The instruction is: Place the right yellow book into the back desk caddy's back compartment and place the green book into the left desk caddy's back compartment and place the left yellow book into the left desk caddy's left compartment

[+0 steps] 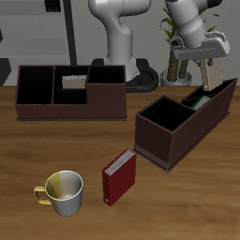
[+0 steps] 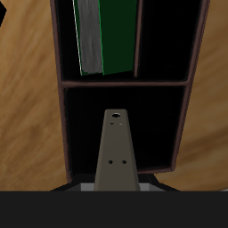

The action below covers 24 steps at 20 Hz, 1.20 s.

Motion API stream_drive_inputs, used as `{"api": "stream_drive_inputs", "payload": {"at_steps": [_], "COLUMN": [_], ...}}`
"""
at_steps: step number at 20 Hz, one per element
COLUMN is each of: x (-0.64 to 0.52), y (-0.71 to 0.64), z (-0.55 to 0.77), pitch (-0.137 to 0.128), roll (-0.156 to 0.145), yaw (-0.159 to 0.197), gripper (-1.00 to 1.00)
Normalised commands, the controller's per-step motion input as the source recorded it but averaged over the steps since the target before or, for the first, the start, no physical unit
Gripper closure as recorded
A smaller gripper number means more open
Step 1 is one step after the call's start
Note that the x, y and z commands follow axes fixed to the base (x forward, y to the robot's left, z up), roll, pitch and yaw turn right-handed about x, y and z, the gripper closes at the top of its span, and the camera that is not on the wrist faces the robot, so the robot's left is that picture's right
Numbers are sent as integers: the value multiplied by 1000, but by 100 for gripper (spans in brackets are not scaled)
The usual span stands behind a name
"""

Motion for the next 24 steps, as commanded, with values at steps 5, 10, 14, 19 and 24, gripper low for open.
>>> {"api": "stream_drive_inputs", "payload": {"at_steps": [5, 10, 14, 19, 24], "x": [220, 240, 152, -12, -176], "y": [14, -64, -105, -106, 77], "z": [-75, -203, -247, -328, 63], "pitch": [23, 44, 43, 108, 6], "roll": [-21, -28, -48, -78, 150], "yaw": [-11, -8, -4, -3, -29], "gripper": [100, 100, 100, 100, -100]}}
